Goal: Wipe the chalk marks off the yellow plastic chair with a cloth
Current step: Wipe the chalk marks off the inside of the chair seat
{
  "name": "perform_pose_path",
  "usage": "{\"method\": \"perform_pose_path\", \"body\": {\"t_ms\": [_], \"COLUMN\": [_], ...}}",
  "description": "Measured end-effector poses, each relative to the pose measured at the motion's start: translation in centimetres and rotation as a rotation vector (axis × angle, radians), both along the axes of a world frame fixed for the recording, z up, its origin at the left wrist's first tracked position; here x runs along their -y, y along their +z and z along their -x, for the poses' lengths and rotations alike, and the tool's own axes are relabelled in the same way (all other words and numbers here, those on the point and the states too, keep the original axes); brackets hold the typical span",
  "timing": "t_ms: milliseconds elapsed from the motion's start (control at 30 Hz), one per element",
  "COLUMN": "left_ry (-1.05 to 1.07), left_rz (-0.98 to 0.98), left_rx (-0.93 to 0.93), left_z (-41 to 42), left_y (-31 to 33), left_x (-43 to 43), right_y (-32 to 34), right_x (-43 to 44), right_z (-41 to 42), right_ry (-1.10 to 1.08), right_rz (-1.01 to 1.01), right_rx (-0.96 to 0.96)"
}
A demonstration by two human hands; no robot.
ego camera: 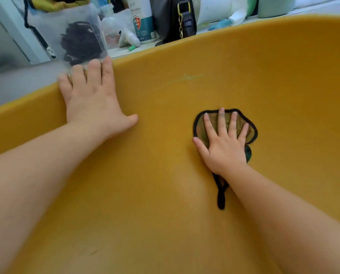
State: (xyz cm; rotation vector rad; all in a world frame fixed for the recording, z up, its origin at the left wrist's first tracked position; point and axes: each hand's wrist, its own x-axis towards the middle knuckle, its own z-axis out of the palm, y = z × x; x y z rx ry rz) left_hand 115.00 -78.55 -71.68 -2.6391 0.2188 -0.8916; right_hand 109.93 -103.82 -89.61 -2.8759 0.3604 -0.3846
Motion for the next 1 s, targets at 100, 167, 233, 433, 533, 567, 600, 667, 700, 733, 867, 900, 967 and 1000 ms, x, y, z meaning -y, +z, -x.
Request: {"method": "perform_pose_path", "body": {"t_ms": [100,167,233,433,533,567,600,667,700,733,867,900,967,1000], "left_ry": [-0.005,-0.007,-0.017,-0.154,-0.183,-0.185,-0.185,-0.184,-0.184,-0.183,-0.189,-0.194,-0.203,-0.209], "left_rz": [0.026,0.025,0.041,0.175,0.179,0.177,0.177,0.181,0.185,0.191,0.224,0.228,0.237,0.241], "left_rx": [0.04,0.062,0.077,0.105,0.111,0.108,0.102,0.096,0.1,0.103,0.109,0.112,0.116,0.12], "left_z": [-0.5,-0.6,-0.6,-1.1,-0.9,-0.8,-0.7,-0.7,-0.7,-0.8,-0.8,-0.8,-0.8,-0.8], "left_y": [-0.6,-0.8,-0.9,-0.7,-0.7,-0.6,-0.5,-0.5,-0.5,-0.6,-0.5,-0.5,-0.6,-0.6], "left_x": [0.1,0.2,0.2,-0.2,-0.4,-0.5,-0.6,-0.5,-0.3,-0.2,-0.2,-0.3,-0.4,-0.4], "right_y": [2.6,5.0,7.2,6.4,2.8,2.6,2.7,4.6,6.0,7.5,11.8,11.9,10.8,9.8], "right_x": [0.4,-0.8,-2.5,-9.4,-6.6,-4.3,-1.6,3.7,5.4,5.9,-2.0,-4.7,-9.3,-10.8], "right_z": [-3.7,-6.1,-8.1,-6.5,-4.4,-4.9,-5.6,-7.0,-7.6,-8.1,-10.3,-10.4,-9.4,-8.6], "right_ry": [-0.134,-0.183,-0.124,0.648,0.921,0.894,0.804,0.445,0.235,0.05,-0.042,0.07,0.338,0.449], "right_rz": [-0.107,-0.226,-0.282,0.264,0.505,0.527,0.514,0.381,0.268,0.147,-0.134,-0.097,0.058,0.125], "right_rx": [0.115,0.234,0.334,0.458,0.353,0.361,0.376,0.377,0.363,0.371,0.459,0.472,0.49,0.496]}}
